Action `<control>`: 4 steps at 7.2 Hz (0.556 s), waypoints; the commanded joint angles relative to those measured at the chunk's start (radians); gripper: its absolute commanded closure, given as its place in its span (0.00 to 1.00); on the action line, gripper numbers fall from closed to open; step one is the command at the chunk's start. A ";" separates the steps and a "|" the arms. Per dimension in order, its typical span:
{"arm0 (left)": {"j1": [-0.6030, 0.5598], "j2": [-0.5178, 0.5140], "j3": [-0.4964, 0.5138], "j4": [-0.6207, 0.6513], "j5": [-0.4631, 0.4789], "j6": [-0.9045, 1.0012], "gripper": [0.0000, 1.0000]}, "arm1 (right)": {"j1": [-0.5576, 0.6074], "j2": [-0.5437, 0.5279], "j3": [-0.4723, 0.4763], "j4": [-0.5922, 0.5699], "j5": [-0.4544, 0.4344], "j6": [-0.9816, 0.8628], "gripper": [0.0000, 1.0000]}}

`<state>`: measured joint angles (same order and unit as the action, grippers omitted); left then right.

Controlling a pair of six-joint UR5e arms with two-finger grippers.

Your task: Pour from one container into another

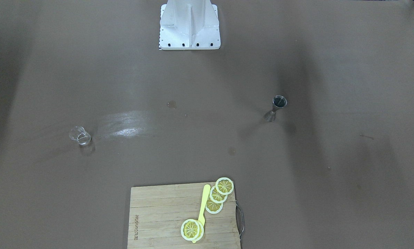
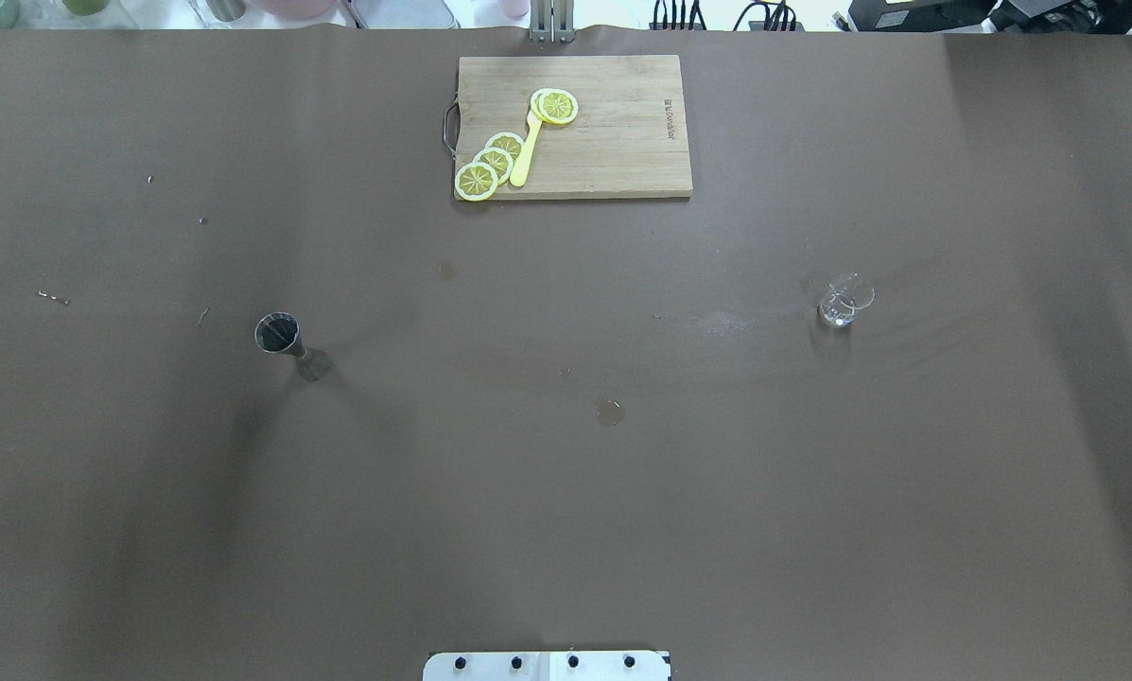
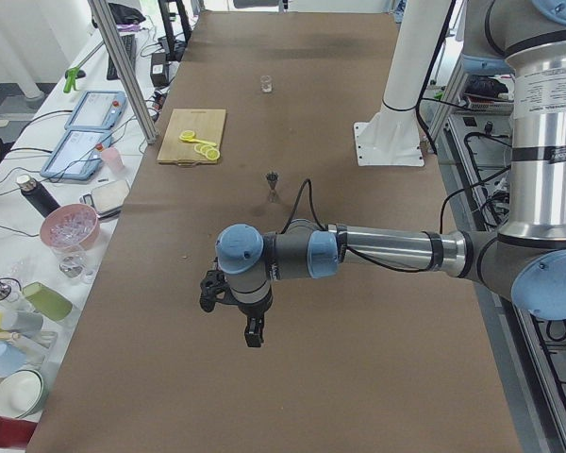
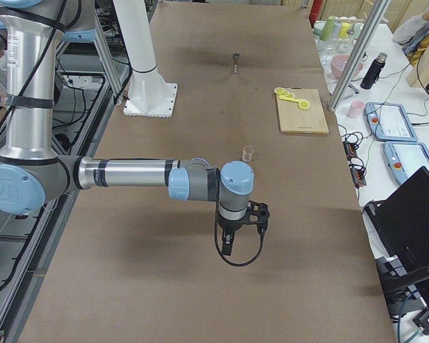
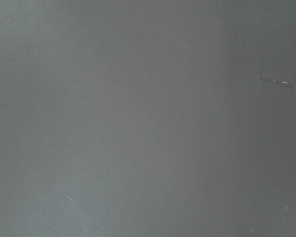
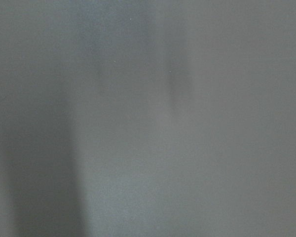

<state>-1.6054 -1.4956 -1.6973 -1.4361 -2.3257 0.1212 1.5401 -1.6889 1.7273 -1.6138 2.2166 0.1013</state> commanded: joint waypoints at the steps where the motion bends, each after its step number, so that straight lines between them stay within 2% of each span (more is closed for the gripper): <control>1: -0.001 0.037 0.022 -0.134 0.000 -0.079 0.01 | 0.000 0.000 0.000 0.000 0.000 0.000 0.00; 4: 0.002 0.038 0.031 -0.158 0.002 -0.086 0.01 | 0.000 0.000 0.000 0.000 0.002 0.000 0.00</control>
<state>-1.6038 -1.4577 -1.6718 -1.5868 -2.3252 0.0375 1.5401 -1.6889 1.7280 -1.6137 2.2176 0.1012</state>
